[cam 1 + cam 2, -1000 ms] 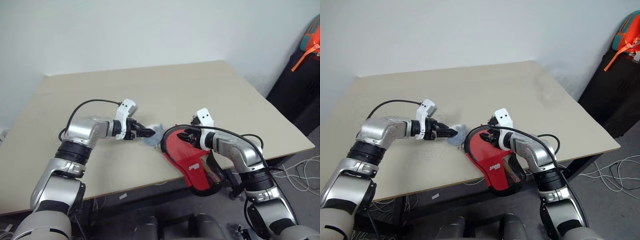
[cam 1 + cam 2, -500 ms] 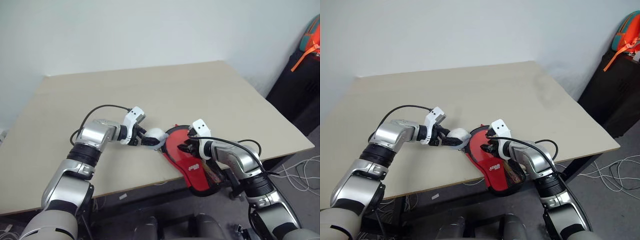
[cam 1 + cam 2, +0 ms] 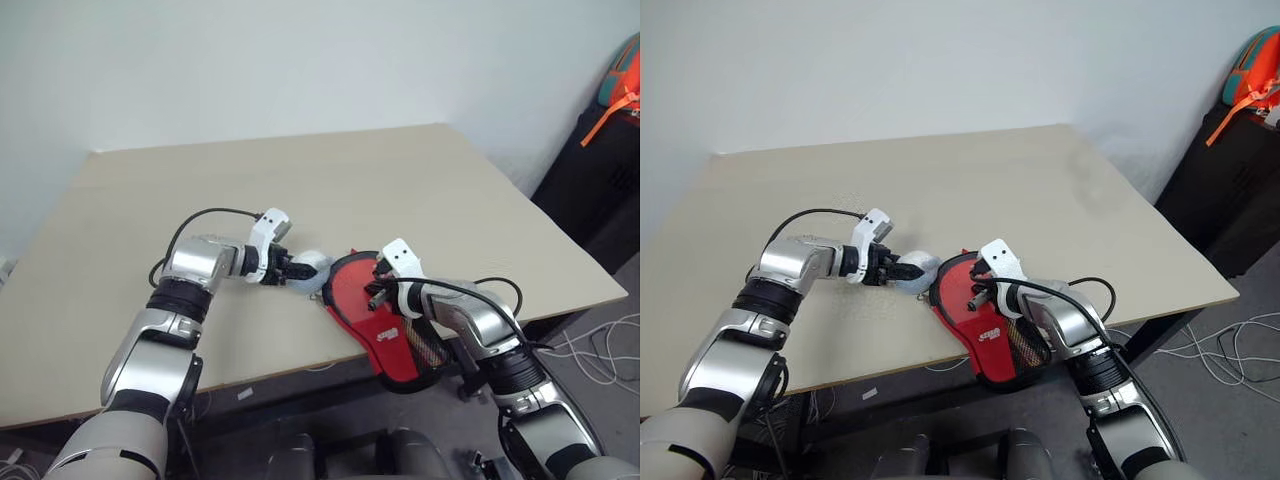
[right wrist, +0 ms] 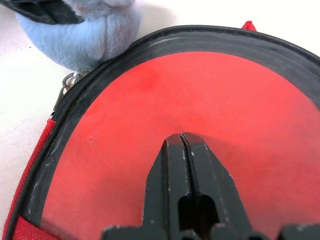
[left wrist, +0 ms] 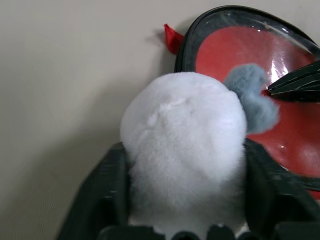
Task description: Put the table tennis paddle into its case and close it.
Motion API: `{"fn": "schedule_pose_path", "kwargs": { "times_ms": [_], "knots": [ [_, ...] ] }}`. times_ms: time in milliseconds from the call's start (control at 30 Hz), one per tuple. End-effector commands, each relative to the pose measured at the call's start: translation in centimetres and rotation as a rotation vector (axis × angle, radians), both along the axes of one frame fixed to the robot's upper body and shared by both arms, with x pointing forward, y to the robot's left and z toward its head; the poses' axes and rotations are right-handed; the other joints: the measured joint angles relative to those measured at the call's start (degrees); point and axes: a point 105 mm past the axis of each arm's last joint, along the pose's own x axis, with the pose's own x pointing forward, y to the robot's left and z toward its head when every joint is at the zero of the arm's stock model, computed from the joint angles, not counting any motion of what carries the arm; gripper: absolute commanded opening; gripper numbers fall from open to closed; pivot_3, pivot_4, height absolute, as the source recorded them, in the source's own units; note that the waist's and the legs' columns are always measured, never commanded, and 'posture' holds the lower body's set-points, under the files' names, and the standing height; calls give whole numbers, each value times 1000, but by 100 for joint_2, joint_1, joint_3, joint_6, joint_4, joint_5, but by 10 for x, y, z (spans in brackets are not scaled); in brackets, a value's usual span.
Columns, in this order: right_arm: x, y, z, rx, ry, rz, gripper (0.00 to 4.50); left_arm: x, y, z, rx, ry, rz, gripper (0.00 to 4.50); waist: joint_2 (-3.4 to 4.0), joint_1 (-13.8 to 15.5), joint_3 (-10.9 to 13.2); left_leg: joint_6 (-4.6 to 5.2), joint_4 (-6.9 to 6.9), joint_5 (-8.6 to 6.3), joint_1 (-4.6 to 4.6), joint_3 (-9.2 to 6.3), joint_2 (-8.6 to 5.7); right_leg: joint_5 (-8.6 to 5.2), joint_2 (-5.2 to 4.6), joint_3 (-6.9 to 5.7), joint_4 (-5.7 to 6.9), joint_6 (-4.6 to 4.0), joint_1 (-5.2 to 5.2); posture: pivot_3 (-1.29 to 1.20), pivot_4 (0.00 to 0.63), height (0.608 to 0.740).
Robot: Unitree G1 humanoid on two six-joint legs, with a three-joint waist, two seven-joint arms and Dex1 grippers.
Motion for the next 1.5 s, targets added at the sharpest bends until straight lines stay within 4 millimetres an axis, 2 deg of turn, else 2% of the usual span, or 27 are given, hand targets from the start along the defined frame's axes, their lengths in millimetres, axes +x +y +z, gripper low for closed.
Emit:
{"fn": "schedule_pose_path", "kwargs": {
  "times_ms": [33, 133, 200, 367, 667, 1100, 1367, 1500],
  "knots": [
    [-4, -4, -12, -26, 56, -9, 0, 14, 1, 19, -5, -62, 31, 1256, -3, 1, -2, 0, 1, 0, 0, -1, 0, 0, 0, 0, 0, 0, 0, 0, 0, 724],
    [-7, -2, -13, -27, 61, 1, 0, 21, -4, 25, -10, -86, 36, 466, -4, 3, -3, 0, 1, 0, 0, -2, 0, 0, -1, -1, 0, 0, 0, 0, 0, 724],
    [-9, -1, -14, -27, 64, 9, 0, 27, -6, 30, -12, -108, 50, 209, -4, 2, -3, 1, 2, 0, -1, -3, 0, 0, -1, -1, 0, 0, 0, 0, 0, 724],
    [-13, 0, -17, -37, 76, 22, 0, 49, -7, 47, -16, -182, 136, 209, -7, -1, -3, 3, 5, -1, -3, -5, 0, 0, -1, -3, 1, 0, -1, 0, 0, 724],
    [-17, -1, -20, -50, 80, 25, 0, 68, -23, 75, -61, -290, 189, 209, -9, 1, -4, 9, 7, -4, -3, -7, -1, 0, -2, -3, 1, 0, 1, 0, 0, 724],
    [-28, 0, -24, -52, 102, 28, 0, 84, -79, 89, -45, -458, 241, 209, -9, 4, -4, 61, 15, -14, -4, -20, -1, 0, -2, -4, 1, 1, 3, 0, 0, 724],
    [-25, -4, -27, -64, 114, -14, 0, 78, -115, 88, -49, -502, 173, 209, -9, 5, -4, 66, 18, -17, -4, -21, -2, 0, -3, -4, 1, 1, 5, 0, 0, 724],
    [-25, -5, -27, -65, 115, -16, 0, 75, -125, 85, -32, -528, 142, 209, -9, 5, -4, 69, 20, -18, -4, -24, -2, 0, -3, -5, 1, 1, 7, 0, 0, 724]
  ]
}}
